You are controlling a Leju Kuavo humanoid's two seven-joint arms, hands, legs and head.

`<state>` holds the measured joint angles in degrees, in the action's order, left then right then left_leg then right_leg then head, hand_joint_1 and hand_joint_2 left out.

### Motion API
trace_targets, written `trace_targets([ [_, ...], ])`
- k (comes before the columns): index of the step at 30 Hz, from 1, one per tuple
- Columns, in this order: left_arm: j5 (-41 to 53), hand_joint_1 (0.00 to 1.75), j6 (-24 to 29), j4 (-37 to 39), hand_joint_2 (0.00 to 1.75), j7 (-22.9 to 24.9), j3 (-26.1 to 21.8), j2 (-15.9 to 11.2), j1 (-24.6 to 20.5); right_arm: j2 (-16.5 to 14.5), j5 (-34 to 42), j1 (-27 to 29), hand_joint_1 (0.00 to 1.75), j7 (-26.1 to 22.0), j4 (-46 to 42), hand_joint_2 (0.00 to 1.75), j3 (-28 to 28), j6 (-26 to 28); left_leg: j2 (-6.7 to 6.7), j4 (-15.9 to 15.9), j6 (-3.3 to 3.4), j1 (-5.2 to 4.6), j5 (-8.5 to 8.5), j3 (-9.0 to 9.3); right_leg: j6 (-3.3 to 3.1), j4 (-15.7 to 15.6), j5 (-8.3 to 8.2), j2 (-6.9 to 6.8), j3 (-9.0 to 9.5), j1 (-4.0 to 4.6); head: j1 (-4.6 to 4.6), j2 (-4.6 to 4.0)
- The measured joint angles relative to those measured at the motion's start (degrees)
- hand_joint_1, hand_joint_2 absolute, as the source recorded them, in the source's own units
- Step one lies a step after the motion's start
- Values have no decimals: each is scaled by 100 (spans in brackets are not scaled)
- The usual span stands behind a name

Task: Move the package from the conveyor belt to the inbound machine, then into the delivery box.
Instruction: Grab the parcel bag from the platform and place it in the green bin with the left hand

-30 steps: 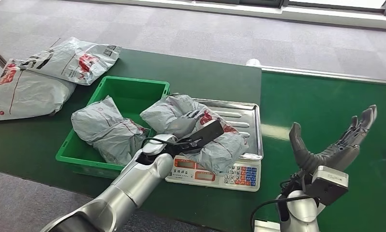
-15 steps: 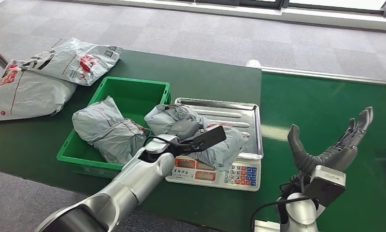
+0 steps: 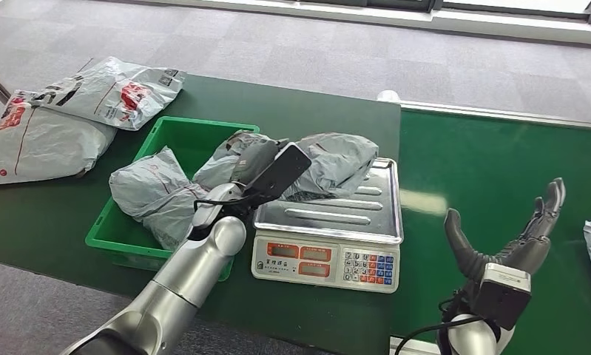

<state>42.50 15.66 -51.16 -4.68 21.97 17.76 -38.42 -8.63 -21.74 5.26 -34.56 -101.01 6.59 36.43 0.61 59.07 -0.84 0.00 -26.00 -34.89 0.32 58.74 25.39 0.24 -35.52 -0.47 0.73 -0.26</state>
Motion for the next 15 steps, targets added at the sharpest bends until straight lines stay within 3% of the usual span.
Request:
trace_targets([
  [10,-321,171,338,-1470,175,-89,-822,-638,263,1,113,365,0,-55,-99,175,142,29,0,-4,-4,2,3,0,-5,2,3,-1,-2,2,-1,0],
  [11,-329,158,342,-1524,175,-92,-852,-665,279,1,114,370,0,-55,-99,175,147,31,0,-4,-4,2,3,-1,-5,2,3,-1,-2,2,-1,0],
  [14,-343,30,436,-1611,175,-59,-971,-767,320,1,121,382,0,-55,-101,175,152,30,-4,-4,-4,1,3,-1,-6,2,3,2,-2,0,0,0],
  [15,-333,0,507,-1612,175,-37,-1032,-816,333,1,128,387,0,-56,-102,175,152,23,-6,-4,-4,1,3,0,-6,2,3,3,-2,0,0,0],
])
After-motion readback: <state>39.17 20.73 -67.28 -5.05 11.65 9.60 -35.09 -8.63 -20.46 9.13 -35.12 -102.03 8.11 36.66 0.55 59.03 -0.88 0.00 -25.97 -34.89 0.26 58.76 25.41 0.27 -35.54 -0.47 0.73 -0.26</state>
